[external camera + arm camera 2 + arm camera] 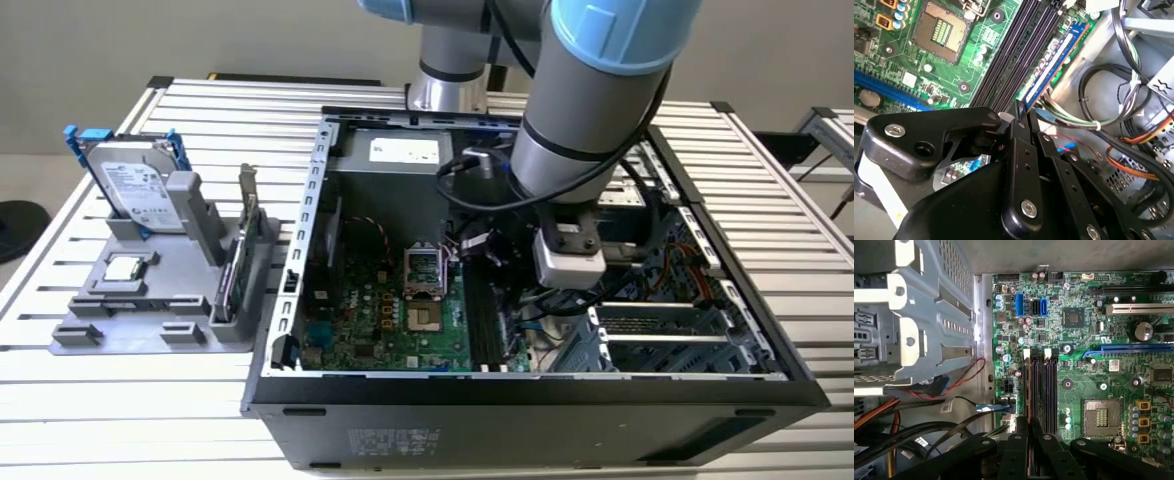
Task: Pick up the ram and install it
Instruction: 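Insert the ram into the slot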
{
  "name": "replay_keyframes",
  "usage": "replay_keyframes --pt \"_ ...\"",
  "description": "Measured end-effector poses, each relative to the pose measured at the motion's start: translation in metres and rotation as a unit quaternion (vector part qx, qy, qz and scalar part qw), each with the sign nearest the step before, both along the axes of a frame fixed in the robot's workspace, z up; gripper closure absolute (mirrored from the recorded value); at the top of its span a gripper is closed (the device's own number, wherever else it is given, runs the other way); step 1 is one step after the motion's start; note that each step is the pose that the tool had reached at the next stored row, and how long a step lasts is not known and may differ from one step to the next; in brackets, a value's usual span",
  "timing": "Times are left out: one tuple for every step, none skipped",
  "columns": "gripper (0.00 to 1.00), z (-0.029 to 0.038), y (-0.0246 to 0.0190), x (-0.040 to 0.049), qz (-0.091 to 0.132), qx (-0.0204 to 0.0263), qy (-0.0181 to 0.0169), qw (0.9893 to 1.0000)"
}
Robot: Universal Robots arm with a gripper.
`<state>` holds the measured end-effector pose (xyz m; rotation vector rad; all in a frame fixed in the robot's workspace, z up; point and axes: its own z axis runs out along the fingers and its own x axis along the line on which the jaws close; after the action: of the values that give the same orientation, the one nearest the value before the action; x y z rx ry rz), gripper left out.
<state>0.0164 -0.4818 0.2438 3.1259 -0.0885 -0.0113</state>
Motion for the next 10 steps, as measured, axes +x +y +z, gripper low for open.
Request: replay_keyframes --pt "1.0 -0.0019 0.0004 0.0 0.0 0.0 0.0 1.0" --pt "1.0 -0.0036 0.0006 0.0 0.0 0.0 0.0 1.0" --pt "1.0 -0.0052 0.0007 -0.0001 0.0 0.0 0.0 1.0" --pt "1.0 -0.0068 0.0008 -0.0002 0.0 0.0 0.0 1.0" --pt "1.0 -0.0081 0.0008 -0.0003 0.0 0.0001 0.0 1.0" --pt "1.0 -0.0097 0.0009 -0.0004 0.0 0.0 0.0 1.0" --pt "1.0 -0.0115 0.0011 -0.0004 0.0 0.0001 0.0 1.0" --pt "1.0 -0.0128 0.0011 -0.0004 0.0 0.0 0.0 1.0" --pt "1.0 -0.0143 0.0012 -0.0005 0.0 0.0 0.0 1.0" --pt "1.0 -0.0157 0.0013 -0.0006 0.001 0.0001 0.0 1.0"
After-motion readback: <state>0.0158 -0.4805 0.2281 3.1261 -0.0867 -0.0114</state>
